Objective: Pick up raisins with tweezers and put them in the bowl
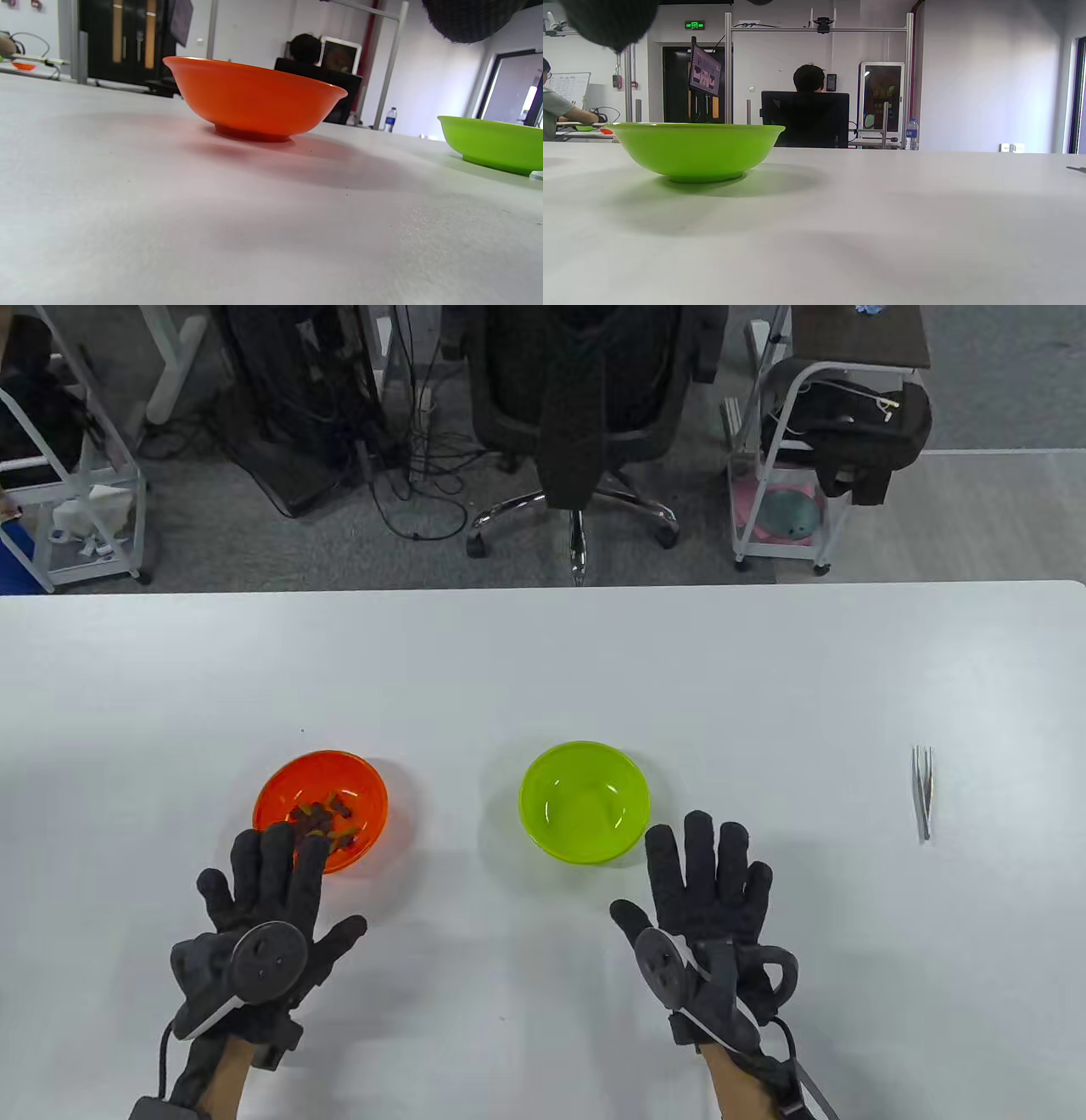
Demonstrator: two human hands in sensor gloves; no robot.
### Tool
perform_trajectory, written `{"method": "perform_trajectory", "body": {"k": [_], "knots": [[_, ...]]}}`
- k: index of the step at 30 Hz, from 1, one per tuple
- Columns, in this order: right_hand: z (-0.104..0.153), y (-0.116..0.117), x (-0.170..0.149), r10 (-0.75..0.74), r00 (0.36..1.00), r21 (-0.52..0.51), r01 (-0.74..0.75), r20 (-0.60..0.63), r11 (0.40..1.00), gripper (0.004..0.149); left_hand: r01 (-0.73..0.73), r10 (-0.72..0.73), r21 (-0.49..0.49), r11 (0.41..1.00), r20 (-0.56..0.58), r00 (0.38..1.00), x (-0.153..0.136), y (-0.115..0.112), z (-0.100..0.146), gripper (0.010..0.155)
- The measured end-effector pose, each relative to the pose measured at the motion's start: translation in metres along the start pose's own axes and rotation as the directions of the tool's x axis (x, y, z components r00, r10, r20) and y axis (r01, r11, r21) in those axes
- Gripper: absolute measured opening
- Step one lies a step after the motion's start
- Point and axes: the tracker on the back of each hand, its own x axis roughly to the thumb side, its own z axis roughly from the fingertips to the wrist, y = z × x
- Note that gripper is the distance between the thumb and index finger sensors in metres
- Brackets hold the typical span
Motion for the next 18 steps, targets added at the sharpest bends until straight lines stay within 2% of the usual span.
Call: {"method": "perform_trajectory", "body": {"k": [18], "knots": [[0.003,0.001,-0.013,-0.018,1.0,0.011,0.018,-0.023,1.0,0.089,-0.006,0.006,0.001,1.0,-0.004,1.0,-0.001,0.0,0.0,0.096]]}}
